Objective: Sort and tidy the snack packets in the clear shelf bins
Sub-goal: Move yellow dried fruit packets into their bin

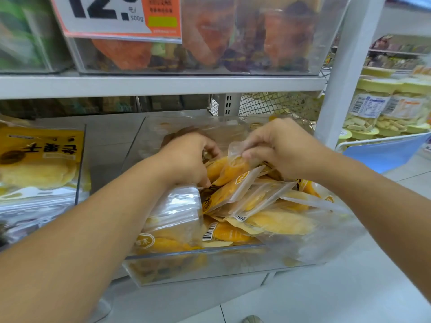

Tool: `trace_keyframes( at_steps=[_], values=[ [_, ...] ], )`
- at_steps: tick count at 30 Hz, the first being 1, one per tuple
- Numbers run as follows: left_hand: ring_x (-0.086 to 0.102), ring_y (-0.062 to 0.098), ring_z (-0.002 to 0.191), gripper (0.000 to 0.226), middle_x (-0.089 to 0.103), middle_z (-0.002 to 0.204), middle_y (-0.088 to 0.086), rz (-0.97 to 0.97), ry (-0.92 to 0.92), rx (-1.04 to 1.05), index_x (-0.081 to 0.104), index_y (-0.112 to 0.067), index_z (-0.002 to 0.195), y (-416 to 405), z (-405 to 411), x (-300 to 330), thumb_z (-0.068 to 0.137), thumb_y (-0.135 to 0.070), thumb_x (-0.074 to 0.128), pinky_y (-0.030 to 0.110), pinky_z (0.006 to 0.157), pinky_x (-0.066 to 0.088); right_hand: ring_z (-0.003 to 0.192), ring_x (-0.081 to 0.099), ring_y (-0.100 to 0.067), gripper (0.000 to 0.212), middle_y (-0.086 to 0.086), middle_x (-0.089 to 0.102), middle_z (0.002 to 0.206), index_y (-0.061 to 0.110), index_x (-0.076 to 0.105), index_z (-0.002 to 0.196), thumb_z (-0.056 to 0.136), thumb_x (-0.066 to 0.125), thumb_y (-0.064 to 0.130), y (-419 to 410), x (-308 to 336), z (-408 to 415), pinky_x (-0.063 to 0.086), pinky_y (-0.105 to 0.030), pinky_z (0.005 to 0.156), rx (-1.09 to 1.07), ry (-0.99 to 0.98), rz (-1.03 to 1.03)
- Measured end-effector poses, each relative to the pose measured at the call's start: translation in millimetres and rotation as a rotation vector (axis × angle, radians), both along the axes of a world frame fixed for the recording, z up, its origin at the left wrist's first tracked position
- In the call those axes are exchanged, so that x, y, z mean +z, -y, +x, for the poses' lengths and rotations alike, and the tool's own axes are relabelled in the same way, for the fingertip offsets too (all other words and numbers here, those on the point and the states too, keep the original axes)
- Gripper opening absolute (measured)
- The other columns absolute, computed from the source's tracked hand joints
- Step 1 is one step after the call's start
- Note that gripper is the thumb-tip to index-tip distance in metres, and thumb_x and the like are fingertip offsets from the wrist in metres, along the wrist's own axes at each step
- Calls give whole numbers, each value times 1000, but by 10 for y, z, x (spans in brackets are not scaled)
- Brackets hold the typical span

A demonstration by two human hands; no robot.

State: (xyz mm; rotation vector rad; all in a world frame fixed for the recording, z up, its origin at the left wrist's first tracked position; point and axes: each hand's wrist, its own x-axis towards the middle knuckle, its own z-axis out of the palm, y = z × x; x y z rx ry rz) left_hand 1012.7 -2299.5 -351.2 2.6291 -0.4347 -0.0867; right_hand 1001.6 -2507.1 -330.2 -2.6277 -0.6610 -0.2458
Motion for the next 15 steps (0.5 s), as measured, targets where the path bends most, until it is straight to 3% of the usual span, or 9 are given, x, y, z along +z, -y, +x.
trace_keyframes(
  at_steps=[2, 4, 6, 9, 12, 15],
  values=[
    [58, 6, 80, 54, 62, 92, -16, 7, -3, -16, 64, -36, 99, -4, 2, 2, 59, -21, 97, 22, 65, 43, 71, 59, -16, 11, 11, 63, 70, 25, 69, 81, 92, 69, 23, -52, 194, -78, 49, -35, 68, 10, 190, -249],
    [64, 10, 84, 54, 69, 93, -12, -7, 6, -26, 71, -31, 102, -12, 4, -1, 56, -27, 98, 25, 71, 49, 80, 57, -27, 15, 4, 60, 81, 27, 63, 86, 91, 60, 13, -175, 342, -155, 41, -35, 64, -5, 350, -511],
    [63, 5, 75, 42, 69, 80, -15, -66, 17, -27, 73, -31, 94, -5, -13, -5, 59, -37, 96, 27, 64, 50, 92, 57, -28, 32, 2, 55, 94, 30, 65, 101, 86, 55, 3, -336, 330, -190, 38, -34, 68, 21, 319, -607],
    [51, 3, 59, 29, 56, 61, -14, -103, 79, -62, 64, -31, 70, 18, -30, -7, 67, -45, 89, 24, 53, 34, 87, 49, -17, 41, 8, 40, 88, 36, 57, 94, 86, 57, -4, -451, 57, -162, 38, -33, 70, 124, 103, -502],
    [49, 5, 55, 21, 55, 59, -11, -68, 113, -70, 71, -28, 77, 18, -31, -4, 72, -40, 87, 23, 51, 32, 83, 50, -17, 18, 6, 45, 86, 21, 64, 91, 93, 57, 4, -344, -115, -71, 44, -36, 74, 115, 68, -309],
    [51, 5, 56, 21, 58, 61, -9, -48, 119, -59, 74, -26, 81, 31, -26, -4, 72, -39, 87, 24, 52, 35, 84, 56, -17, 11, 11, 55, 81, 31, 64, 86, 95, 63, 25, -291, -52, -68, 45, -33, 75, 55, -54, -236]
  ],
)
